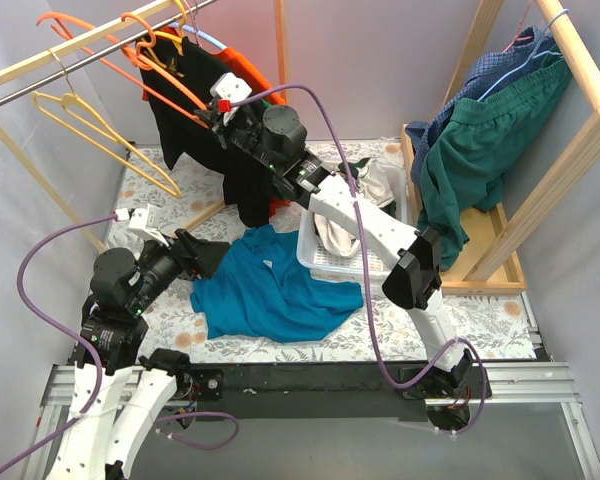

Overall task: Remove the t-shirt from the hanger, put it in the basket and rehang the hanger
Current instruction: Place the hanger at the clothesline.

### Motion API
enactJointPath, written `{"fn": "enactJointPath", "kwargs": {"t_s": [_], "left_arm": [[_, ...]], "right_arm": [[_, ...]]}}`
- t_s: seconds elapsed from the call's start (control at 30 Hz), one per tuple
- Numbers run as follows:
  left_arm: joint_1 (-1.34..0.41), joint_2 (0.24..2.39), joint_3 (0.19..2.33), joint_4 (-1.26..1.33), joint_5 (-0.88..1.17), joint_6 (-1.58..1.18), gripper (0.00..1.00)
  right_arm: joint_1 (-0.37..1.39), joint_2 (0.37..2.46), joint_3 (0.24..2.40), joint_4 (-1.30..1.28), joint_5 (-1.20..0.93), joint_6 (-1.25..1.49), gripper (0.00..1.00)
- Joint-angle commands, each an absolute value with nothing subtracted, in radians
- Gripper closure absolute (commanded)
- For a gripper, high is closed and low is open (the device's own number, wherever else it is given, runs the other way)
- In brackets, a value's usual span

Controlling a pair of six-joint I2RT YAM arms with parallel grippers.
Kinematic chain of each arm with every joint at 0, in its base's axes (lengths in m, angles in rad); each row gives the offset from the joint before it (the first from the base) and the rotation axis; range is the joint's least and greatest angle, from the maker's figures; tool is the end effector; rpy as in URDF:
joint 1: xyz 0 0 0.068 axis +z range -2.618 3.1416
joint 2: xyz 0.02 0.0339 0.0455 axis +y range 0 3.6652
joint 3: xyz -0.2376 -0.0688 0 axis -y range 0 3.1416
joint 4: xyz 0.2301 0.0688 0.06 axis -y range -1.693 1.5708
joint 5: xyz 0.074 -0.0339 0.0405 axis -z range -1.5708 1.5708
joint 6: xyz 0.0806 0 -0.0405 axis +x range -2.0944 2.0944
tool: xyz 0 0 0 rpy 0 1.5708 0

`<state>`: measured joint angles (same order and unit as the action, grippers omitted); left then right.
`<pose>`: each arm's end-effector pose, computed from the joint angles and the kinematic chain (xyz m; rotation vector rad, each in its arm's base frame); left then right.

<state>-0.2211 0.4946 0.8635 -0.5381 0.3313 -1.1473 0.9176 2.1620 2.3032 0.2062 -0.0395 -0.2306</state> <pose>0.1425 -0.0589 0.3399 -0.6076 1.8153 -1.2563 0.3117 0.4126 0.4552 -0.7066 1.0278 0.6218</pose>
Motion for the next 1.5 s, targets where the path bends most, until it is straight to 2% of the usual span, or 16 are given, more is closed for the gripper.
{"fn": "enactJointPath", "kwargs": {"t_s": [0.0,0.37,1.47], "left_arm": [[-0.222,0.486,0.890,-0.537,0.351,-1.152,0.35],[-0.222,0.491,0.887,-0.538,0.356,-1.152,0.35],[-0.224,0.474,0.884,-0.551,0.350,-1.150,0.34]], "right_arm": [[0.925,2.189,2.378,0.425,-0.006,-0.216,0.99],[0.925,2.283,2.405,0.546,0.064,-0.258,0.99],[0.923,2.362,2.396,0.488,0.046,-0.265,0.99]]}}
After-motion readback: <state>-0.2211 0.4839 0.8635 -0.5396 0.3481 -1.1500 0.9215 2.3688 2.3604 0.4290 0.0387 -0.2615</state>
